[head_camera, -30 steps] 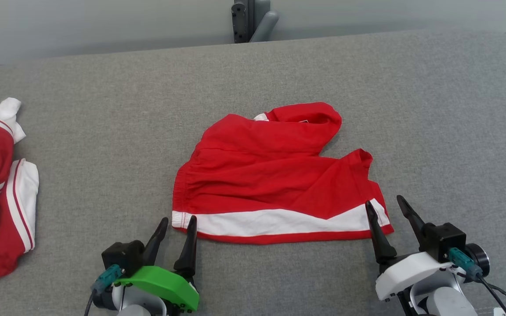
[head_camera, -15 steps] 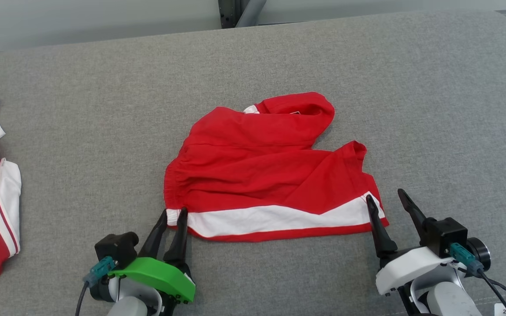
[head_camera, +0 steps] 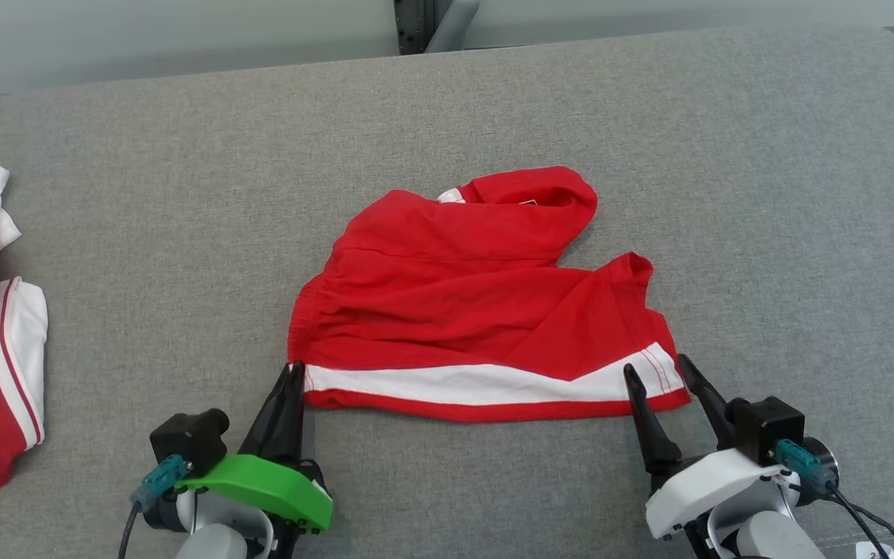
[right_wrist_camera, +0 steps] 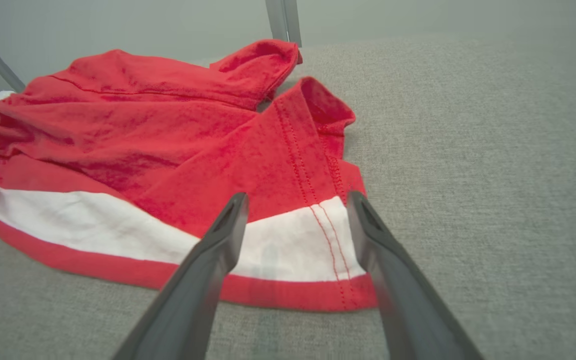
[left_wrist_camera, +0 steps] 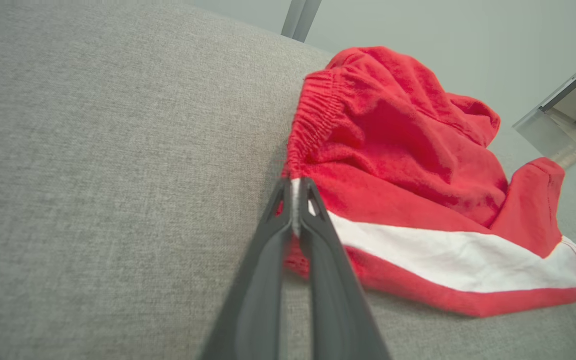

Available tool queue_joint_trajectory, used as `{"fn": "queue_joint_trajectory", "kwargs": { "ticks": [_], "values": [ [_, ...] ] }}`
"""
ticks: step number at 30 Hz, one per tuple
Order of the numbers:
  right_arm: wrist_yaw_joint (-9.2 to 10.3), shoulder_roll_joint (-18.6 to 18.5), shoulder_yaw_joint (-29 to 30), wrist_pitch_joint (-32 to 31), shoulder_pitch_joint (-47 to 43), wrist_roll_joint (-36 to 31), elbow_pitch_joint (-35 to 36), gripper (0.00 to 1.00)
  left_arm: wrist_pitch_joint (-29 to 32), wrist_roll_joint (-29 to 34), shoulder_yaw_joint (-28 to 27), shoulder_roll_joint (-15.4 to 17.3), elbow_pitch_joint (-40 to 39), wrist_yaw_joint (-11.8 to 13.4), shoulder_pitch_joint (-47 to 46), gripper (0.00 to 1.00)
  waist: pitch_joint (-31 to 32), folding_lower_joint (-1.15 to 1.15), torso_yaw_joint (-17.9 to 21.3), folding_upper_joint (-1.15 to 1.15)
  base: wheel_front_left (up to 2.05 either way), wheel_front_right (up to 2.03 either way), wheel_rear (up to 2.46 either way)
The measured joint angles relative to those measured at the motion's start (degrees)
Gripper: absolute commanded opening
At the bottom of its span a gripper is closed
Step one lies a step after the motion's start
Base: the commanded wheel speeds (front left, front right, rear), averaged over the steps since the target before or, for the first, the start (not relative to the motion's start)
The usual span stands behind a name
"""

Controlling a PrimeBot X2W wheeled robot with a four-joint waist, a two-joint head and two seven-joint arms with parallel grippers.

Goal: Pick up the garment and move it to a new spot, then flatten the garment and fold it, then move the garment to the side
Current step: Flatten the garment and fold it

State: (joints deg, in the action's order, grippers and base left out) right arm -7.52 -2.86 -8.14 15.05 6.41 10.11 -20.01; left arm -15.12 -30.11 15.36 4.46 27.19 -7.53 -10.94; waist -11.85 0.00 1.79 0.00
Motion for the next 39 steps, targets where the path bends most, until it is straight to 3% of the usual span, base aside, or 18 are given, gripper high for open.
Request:
{"fn": "queue_joint_trajectory", "kwargs": {
  "ticks": [9, 14, 20, 25, 27, 33, 39],
  "values": [
    [0.01, -0.92, 0.21, 0.01, 1.60, 5.01, -4.04, 0.99, 0.00, 3.03, -2.77, -0.37, -0.41, -0.01, 0.10, 0.00, -0.48, 0.00, -0.56, 0.00, 0.00, 0.00, 0.00],
    [0.01, -1.34, -1.58, 0.01, 2.42, 6.05, -4.64, 0.76, 0.00, 3.59, -2.99, -0.60, -0.35, -0.01, 0.09, 0.00, -0.85, 0.00, -0.93, 0.00, 0.00, 0.00, 0.00],
    [0.01, -1.47, -2.16, 0.01, 2.41, 6.92, -5.57, 0.62, 0.00, 3.87, -3.00, -0.90, -0.38, -0.01, 0.09, 0.00, -0.98, 0.00, -1.22, 0.00, 0.00, 0.00, 0.00],
    [0.01, -1.54, -2.67, 0.01, 2.48, 7.78, -6.41, 0.39, 0.00, 3.98, -2.99, -0.99, -0.42, -0.01, 0.07, 0.00, -1.14, 0.00, -1.23, 0.00, 0.00, 0.00, 0.00],
    [0.01, -1.49, -2.89, 0.01, 2.72, 7.98, -6.45, 0.00, 0.00, 4.01, -2.97, -1.01, -0.41, -0.01, 0.02, 0.00, -1.11, 0.00, -1.28, 0.00, 0.00, 0.00, 0.00],
    [0.01, -1.22, -1.15, 0.01, 3.02, 10.66, -0.47, 0.00, 0.00, 3.71, -2.47, -0.78, -4.48, -0.01, 0.00, 0.00, 1.27, 0.00, -1.39, 0.00, 0.00, 0.00, 0.00],
    [0.01, -0.51, 0.79, 0.01, 4.51, 14.46, 7.25, 0.00, 0.00, 0.66, -0.55, 1.85, -9.56, -0.01, -1.15, 0.00, 6.12, 0.00, -1.34, 0.00, 0.00, 0.00, 0.00]
  ]
}}
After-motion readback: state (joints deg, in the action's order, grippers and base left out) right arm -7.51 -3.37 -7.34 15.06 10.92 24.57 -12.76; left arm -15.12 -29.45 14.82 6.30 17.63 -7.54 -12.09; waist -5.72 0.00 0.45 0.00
